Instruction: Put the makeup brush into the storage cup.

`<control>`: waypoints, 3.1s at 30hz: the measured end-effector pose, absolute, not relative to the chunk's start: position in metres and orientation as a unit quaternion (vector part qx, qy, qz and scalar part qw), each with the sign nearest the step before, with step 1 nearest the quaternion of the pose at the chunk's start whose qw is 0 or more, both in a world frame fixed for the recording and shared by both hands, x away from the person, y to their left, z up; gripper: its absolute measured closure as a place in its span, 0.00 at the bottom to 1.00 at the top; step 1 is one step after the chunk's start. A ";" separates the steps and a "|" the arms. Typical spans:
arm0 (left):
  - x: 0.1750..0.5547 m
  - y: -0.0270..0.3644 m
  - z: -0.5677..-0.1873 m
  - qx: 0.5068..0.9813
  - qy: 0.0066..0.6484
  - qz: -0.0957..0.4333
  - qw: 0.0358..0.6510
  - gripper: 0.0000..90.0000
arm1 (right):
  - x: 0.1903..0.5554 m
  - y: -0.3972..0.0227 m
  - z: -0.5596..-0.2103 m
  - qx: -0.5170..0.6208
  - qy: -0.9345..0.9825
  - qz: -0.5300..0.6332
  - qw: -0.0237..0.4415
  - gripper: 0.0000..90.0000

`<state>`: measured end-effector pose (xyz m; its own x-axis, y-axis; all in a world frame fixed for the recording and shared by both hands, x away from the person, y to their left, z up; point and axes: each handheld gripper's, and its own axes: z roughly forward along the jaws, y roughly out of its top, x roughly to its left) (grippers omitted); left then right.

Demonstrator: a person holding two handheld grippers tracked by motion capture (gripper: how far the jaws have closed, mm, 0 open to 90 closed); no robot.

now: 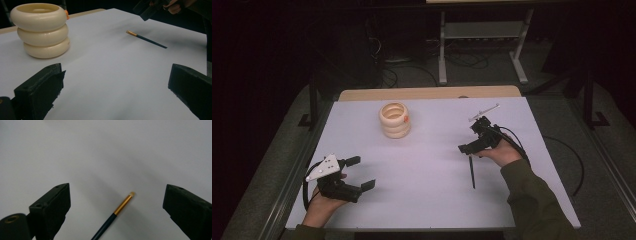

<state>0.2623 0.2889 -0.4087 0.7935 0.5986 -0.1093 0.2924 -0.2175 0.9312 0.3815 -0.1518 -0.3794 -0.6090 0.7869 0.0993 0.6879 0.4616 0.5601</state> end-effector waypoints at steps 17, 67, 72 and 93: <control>0.263 0.289 -0.409 0.769 0.290 0.138 0.553 0.00 | 0.388 -0.151 -0.390 0.463 0.855 0.230 0.039 0.18; 0.263 0.289 -0.409 0.768 0.291 0.139 0.553 0.00 | 0.385 -0.142 -0.416 0.445 0.887 0.123 -0.032 0.70; 0.263 0.290 -0.409 0.769 0.291 0.139 0.553 0.00 | 0.385 -0.142 -0.417 0.441 0.889 0.120 -0.036 0.73; 0.263 0.290 -0.409 0.769 0.291 0.139 0.553 0.00 | 0.385 -0.140 -0.418 0.436 0.893 0.105 -0.032 0.85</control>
